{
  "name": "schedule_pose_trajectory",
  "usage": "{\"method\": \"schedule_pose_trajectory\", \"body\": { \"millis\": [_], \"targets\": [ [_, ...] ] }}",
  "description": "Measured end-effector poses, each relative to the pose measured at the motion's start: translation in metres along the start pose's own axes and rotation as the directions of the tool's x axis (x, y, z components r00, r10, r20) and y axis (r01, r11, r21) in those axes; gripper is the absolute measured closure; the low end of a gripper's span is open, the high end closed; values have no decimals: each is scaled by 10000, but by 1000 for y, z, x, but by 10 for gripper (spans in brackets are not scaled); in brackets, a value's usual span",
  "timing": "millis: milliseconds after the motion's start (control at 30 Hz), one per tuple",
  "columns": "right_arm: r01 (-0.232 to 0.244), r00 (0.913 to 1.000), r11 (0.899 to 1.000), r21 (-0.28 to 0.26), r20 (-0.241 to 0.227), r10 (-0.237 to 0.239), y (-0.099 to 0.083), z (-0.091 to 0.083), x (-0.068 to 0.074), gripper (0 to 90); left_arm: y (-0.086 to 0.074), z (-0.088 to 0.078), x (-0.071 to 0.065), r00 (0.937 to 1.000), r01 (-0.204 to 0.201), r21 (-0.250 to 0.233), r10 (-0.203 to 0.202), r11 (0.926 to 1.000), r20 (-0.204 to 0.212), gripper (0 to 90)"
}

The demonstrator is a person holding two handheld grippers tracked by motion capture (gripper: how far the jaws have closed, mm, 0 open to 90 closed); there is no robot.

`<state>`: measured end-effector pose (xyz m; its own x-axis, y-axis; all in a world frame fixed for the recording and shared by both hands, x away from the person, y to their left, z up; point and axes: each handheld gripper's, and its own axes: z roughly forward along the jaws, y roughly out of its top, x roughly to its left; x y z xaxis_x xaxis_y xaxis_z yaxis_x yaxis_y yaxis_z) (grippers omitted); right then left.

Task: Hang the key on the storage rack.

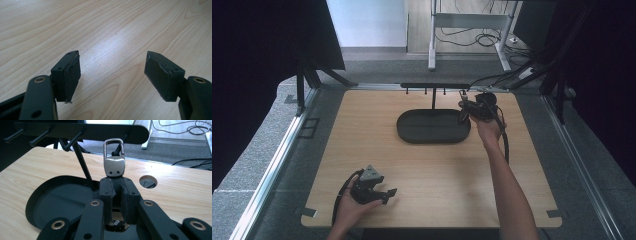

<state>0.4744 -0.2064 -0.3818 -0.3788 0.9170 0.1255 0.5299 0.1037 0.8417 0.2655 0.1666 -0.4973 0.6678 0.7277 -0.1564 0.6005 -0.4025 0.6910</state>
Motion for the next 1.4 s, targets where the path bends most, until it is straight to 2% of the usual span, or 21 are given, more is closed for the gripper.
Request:
{"method": "schedule_pose_trajectory", "body": {
  "millis": [333, 600, 700, 767, 933, 1167, 1400],
  "targets": [
    [27, 9998, 9999, 157, 214, -30, -8, 13, -4, 797, 0, 1, 0, 10000, 9, 13, -9, 10000, 11, 296],
    [77, 9999, 9996, 278, 104, -80, -11, 20, -2, 785, 0, 2, 0, 10000, 6, 52, -6, 10000, 26, 296],
    [68, 9999, 9997, 228, -115, -66, -11, 18, -1, 689, 0, 2, 0, 10000, 2, 60, -2, 10000, 32, 296],
    [270, 9996, 9995, 188, -43, -269, -11, 15, 2, 670, -1, 2, 0, 10000, -2, 55, 2, 10000, 34, 296],
    [425, 9990, 9990, -123, -149, -427, -11, 2, 8, 597, -1, 3, -1, 10000, -3, 71, 2, 10000, 22, 296],
    [556, 9951, 9984, -90, -813, -562, -20, -21, 13, 545, -1, 4, -1, 10000, -26, 122, 26, 9999, 19, 296],
    [991, 9856, 9950, -137, -1362, -1001, -45, -44, 21, 523, 0, 5, -2, 10000, -30, 117, 30, 9999, -28, 296]
  ]
}}
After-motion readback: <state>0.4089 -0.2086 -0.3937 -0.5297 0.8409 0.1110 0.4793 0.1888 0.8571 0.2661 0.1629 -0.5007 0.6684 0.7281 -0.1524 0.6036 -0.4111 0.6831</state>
